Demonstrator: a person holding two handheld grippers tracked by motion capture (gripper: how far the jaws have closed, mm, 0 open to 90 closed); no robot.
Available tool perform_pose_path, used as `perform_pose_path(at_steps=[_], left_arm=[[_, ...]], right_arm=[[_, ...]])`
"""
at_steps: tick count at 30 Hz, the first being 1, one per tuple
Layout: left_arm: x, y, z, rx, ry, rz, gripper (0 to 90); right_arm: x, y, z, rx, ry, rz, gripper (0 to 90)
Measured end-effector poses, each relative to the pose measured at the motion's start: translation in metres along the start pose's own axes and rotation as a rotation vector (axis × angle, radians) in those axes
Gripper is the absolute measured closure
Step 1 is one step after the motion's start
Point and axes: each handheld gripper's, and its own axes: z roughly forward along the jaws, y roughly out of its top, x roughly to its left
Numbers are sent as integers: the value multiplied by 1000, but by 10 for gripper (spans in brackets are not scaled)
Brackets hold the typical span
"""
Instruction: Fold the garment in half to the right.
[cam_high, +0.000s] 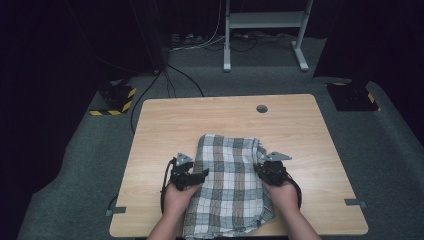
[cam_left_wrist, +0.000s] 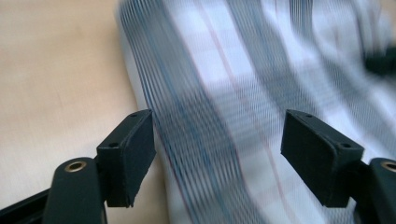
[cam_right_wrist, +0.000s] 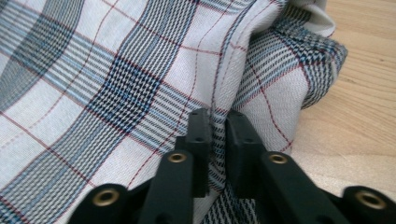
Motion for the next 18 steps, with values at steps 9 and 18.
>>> perform_pose_path(at_steps=[9,18], left_arm=[[29,62,32,-22,45,-82,252],[32,69,64,66,116,-58,265]], right_arm=[[-14,29,-14,-71,3,33,648],[-19,65,23,-17,-89,44,666]])
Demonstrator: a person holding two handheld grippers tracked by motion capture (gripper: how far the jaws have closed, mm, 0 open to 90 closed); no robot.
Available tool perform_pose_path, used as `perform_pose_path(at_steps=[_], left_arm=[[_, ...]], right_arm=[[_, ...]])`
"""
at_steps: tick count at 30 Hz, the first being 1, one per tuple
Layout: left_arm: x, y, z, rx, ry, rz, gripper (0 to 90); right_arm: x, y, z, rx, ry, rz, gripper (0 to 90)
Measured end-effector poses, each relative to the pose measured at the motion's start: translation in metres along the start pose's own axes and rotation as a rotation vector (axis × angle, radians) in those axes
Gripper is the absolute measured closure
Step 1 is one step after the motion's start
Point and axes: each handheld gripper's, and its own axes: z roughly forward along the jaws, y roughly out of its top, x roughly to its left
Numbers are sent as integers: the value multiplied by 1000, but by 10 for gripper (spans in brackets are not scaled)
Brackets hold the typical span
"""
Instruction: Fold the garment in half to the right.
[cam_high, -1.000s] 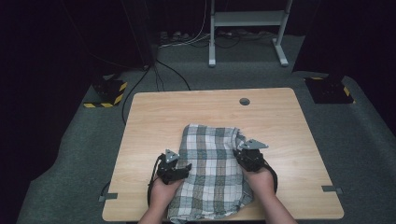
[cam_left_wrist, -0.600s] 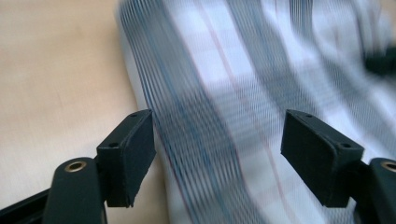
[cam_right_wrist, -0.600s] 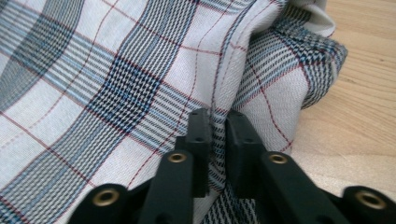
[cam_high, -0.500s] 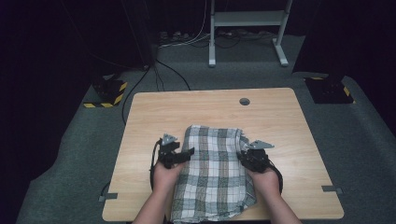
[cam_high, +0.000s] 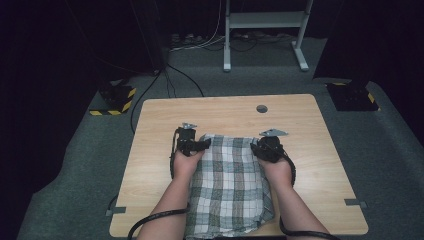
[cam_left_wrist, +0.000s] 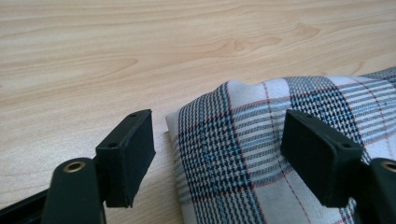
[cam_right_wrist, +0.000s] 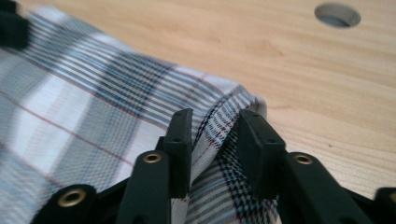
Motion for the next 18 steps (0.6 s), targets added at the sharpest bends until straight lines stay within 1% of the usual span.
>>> perform_pose_path(at_steps=[1,2,3,4,5,6,8,9,10,11,12,14,15,16,18], left_arm=[[1,-1,1,5,8,-1,267],[2,-3,3,8,15,-5,273],[4,-6,6,11,12,-11,275],[6,-9,8,12,10,-19,275],[8,-12,10,12,3,-34,276],[9,-15,13,10,-2,-38,287],[11,-21,17,5,-11,-50,305],[13,-23,19,2,-24,-77,321],[15,-24,19,-13,-30,-82,327],[14,-24,20,-18,-25,-70,332],[15,-24,20,-17,-26,-69,333],[14,-21,20,-5,-24,-88,329],[13,-19,19,-5,-21,-91,322],[12,-18,16,-10,-22,-86,309],[12,-15,9,-31,-17,-73,284]], right_arm=[[-1,-1,5,17,-8,-6,688],[-1,-2,8,25,-12,-9,731],[-3,-4,12,42,-22,-15,766],[-3,-7,16,63,-11,-17,810],[-3,-9,19,75,-11,-32,847],[-3,-11,23,84,-7,-40,860],[-3,-17,29,86,-12,-46,862],[-4,-19,30,64,-4,-35,862],[-6,-20,31,50,-1,-32,862],[-6,-20,31,46,2,-36,862],[-7,-19,32,46,8,-40,860],[-9,-18,33,50,14,-26,850],[-9,-16,33,57,11,-27,831],[-8,-15,32,62,10,-24,780],[-8,-12,27,51,18,-22,740]])
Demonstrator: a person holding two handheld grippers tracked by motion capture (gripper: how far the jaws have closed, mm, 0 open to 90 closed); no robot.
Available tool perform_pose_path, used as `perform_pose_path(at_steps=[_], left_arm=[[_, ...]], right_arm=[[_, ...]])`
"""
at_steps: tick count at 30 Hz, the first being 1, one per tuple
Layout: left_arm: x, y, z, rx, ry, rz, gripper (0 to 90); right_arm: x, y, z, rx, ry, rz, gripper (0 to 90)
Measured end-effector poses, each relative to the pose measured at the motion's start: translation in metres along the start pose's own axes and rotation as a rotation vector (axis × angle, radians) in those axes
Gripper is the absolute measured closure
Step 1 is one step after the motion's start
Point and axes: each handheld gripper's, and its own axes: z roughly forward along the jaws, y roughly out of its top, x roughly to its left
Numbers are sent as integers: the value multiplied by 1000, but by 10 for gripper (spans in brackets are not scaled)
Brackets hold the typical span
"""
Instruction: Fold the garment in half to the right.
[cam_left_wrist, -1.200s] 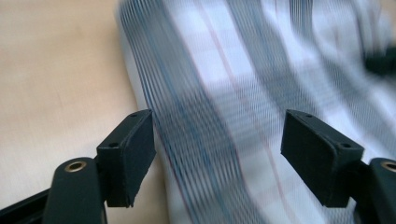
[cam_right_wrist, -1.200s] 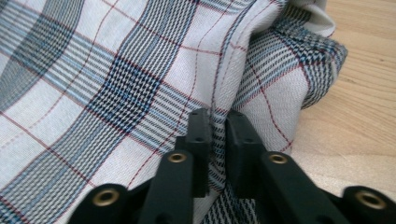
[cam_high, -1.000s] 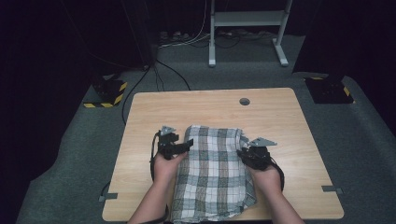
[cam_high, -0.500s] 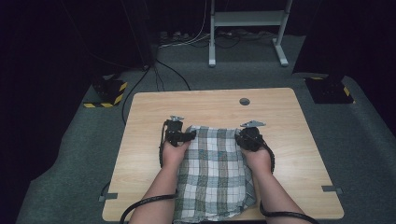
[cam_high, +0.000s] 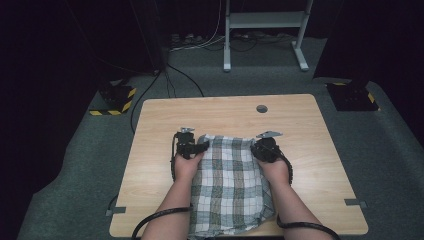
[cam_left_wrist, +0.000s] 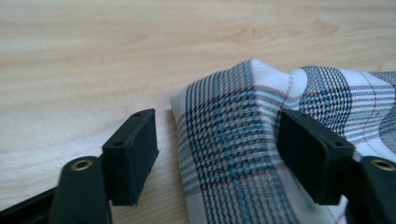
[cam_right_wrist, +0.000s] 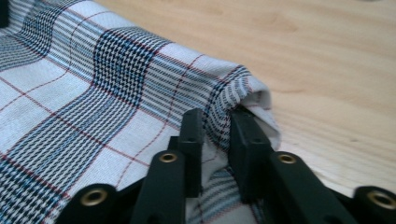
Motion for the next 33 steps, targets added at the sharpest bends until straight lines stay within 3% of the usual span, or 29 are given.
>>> perform_pose_path(at_steps=[5,8,12,14,17,20,23,26,28,30,33], left_arm=[[8,7,-14,-91,0,-39,277],[7,11,-6,-76,13,-36,276],[7,12,9,-43,42,-32,276],[6,12,11,-34,57,-23,316],[4,11,15,-25,86,-4,385],[7,12,17,-8,72,-42,374],[4,15,5,-22,67,-19,325],[1,13,-19,-58,22,-1,278],[-2,6,-32,-71,-2,28,266],[-8,-9,-47,-57,-52,47,246],[-14,-32,-68,-51,-87,71,238]], right_arm=[[-4,2,-21,-67,-12,5,691],[1,3,-28,-77,-3,-16,710],[5,-4,-21,-28,-9,-35,741],[5,-8,-13,5,-4,-28,748],[6,-11,-7,14,-4,-37,757],[4,-11,-5,14,-2,-39,746],[4,-9,-9,7,1,-53,668],[5,-7,-24,-40,2,-55,582],[8,-9,-38,-82,4,-53,534],[12,-14,-51,-116,25,-47,493],[23,-26,-68,-136,48,-58,460]])
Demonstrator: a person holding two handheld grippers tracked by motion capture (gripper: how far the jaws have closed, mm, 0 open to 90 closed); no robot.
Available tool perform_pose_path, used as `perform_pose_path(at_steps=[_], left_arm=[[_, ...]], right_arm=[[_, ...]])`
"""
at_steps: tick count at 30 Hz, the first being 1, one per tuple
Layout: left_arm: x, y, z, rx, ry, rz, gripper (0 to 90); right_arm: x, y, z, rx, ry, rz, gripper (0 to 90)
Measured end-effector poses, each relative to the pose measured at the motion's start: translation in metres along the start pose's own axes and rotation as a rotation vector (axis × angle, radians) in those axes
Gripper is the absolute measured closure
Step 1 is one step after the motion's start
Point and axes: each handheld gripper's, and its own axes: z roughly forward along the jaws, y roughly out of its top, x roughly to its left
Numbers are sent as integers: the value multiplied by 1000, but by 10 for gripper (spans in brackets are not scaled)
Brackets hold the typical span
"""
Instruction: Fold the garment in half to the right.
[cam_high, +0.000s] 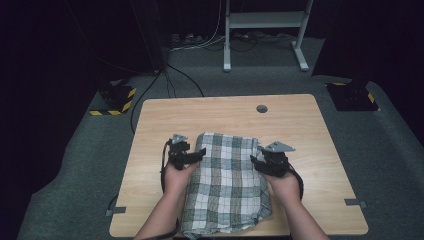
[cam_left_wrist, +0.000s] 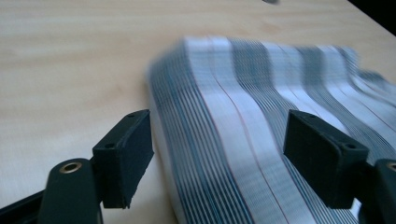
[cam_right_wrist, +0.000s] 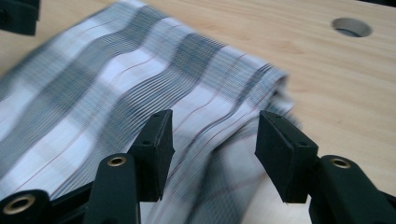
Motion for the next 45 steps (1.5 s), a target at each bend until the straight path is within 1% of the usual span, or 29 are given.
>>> perform_pose_path(at_steps=[2,4,5,6,7,8,10,11,13,14,15,16,17,18,19,23,30,32,33,34,35,36,41,42,44,45], left_arm=[[-7,-20,-18,4,-13,10,230],[-13,-37,-31,22,-20,8,222],[-18,-51,-39,29,-28,10,215],[-21,-61,-45,42,-33,9,215],[-23,-68,-49,45,-39,6,214],[-27,-79,-56,46,-35,3,214],[-31,-93,-64,61,-32,-2,214],[-34,-100,-65,74,-25,7,217],[-38,-108,-65,96,-14,24,225],[-39,-112,-62,94,-5,39,234],[-42,-113,-61,88,10,65,238],[-44,-113,-60,93,27,92,241],[-48,-112,-56,102,56,136,244],[-51,-111,-53,108,78,172,253],[-53,-110,-49,108,94,197,254],[-53,-100,-37,110,105,199,258],[-45,-77,-10,102,116,183,260],[-44,-74,-7,100,106,169,258],[-43,-73,-7,104,95,157,248],[-42,-72,-7,103,81,141,235],[-41,-72,-9,97,72,133,225],[-39,-72,-11,81,53,126,214],[-34,-71,-27,27,14,119,142],[-32,-72,-33,14,4,117,127],[-26,-75,-42,7,-8,114,110],[-23,-77,-46,7,-10,117,89]], right_arm=[[13,-11,-13,0,25,-20,434],[23,-21,-23,6,38,-43,414],[29,-27,-29,13,50,-47,413],[35,-36,-35,22,65,-52,404],[40,-43,-39,34,74,-56,399],[43,-48,-42,40,82,-59,391],[51,-60,-47,69,107,-51,380],[55,-67,-50,80,114,-57,379],[59,-74,-51,98,108,-64,377],[60,-78,-50,105,104,-64,371],[60,-81,-48,121,97,-68,363],[60,-83,-45,132,96,-63,360],[59,-84,-43,141,94,-61,352],[57,-86,-39,142,94,-55,349],[55,-85,-37,133,95,-49,352],[44,-79,-28,127,83,-45,363],[21,-62,-5,112,63,-29,356],[15,-59,-1,116,63,-28,346],[13,-57,0,122,66,-26,323],[11,-56,0,132,70,-18,298],[11,-55,-1,128,70,-15,283],[10,-55,-3,122,70,-14,268],[11,-59,-13,68,75,-9,124],[12,-59,-15,61,71,-10,92],[13,-62,-22,49,60,-14,58],[12,-63,-26,39,63,-12,47]])
